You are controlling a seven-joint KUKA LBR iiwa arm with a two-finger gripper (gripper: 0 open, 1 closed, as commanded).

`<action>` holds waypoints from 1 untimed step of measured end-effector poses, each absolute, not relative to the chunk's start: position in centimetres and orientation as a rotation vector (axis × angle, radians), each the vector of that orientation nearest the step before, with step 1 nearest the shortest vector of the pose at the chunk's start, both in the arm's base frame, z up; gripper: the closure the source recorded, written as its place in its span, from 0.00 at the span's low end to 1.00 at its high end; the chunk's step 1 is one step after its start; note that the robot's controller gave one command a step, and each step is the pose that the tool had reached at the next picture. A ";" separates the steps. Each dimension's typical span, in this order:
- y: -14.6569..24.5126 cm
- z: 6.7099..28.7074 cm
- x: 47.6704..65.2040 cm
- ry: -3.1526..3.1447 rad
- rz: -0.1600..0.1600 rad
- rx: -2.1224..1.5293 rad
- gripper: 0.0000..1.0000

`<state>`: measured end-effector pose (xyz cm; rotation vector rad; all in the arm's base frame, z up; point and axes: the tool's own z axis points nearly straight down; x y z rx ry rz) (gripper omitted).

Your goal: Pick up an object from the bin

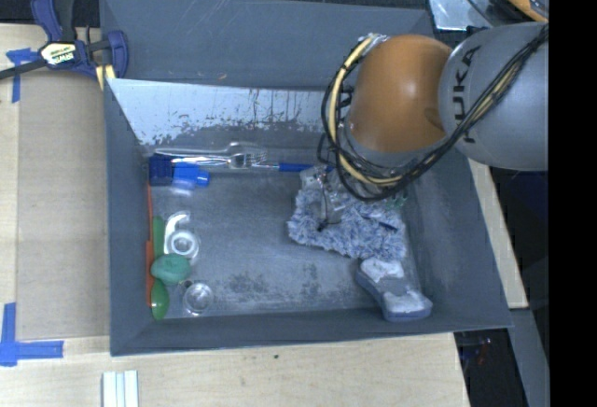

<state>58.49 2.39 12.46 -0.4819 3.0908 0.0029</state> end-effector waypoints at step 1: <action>2.4 15.3 58.5 3.091 0.003 -0.479 1.00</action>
Offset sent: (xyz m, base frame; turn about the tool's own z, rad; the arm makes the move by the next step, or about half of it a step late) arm 0.0002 -0.0002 0.0729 0.0012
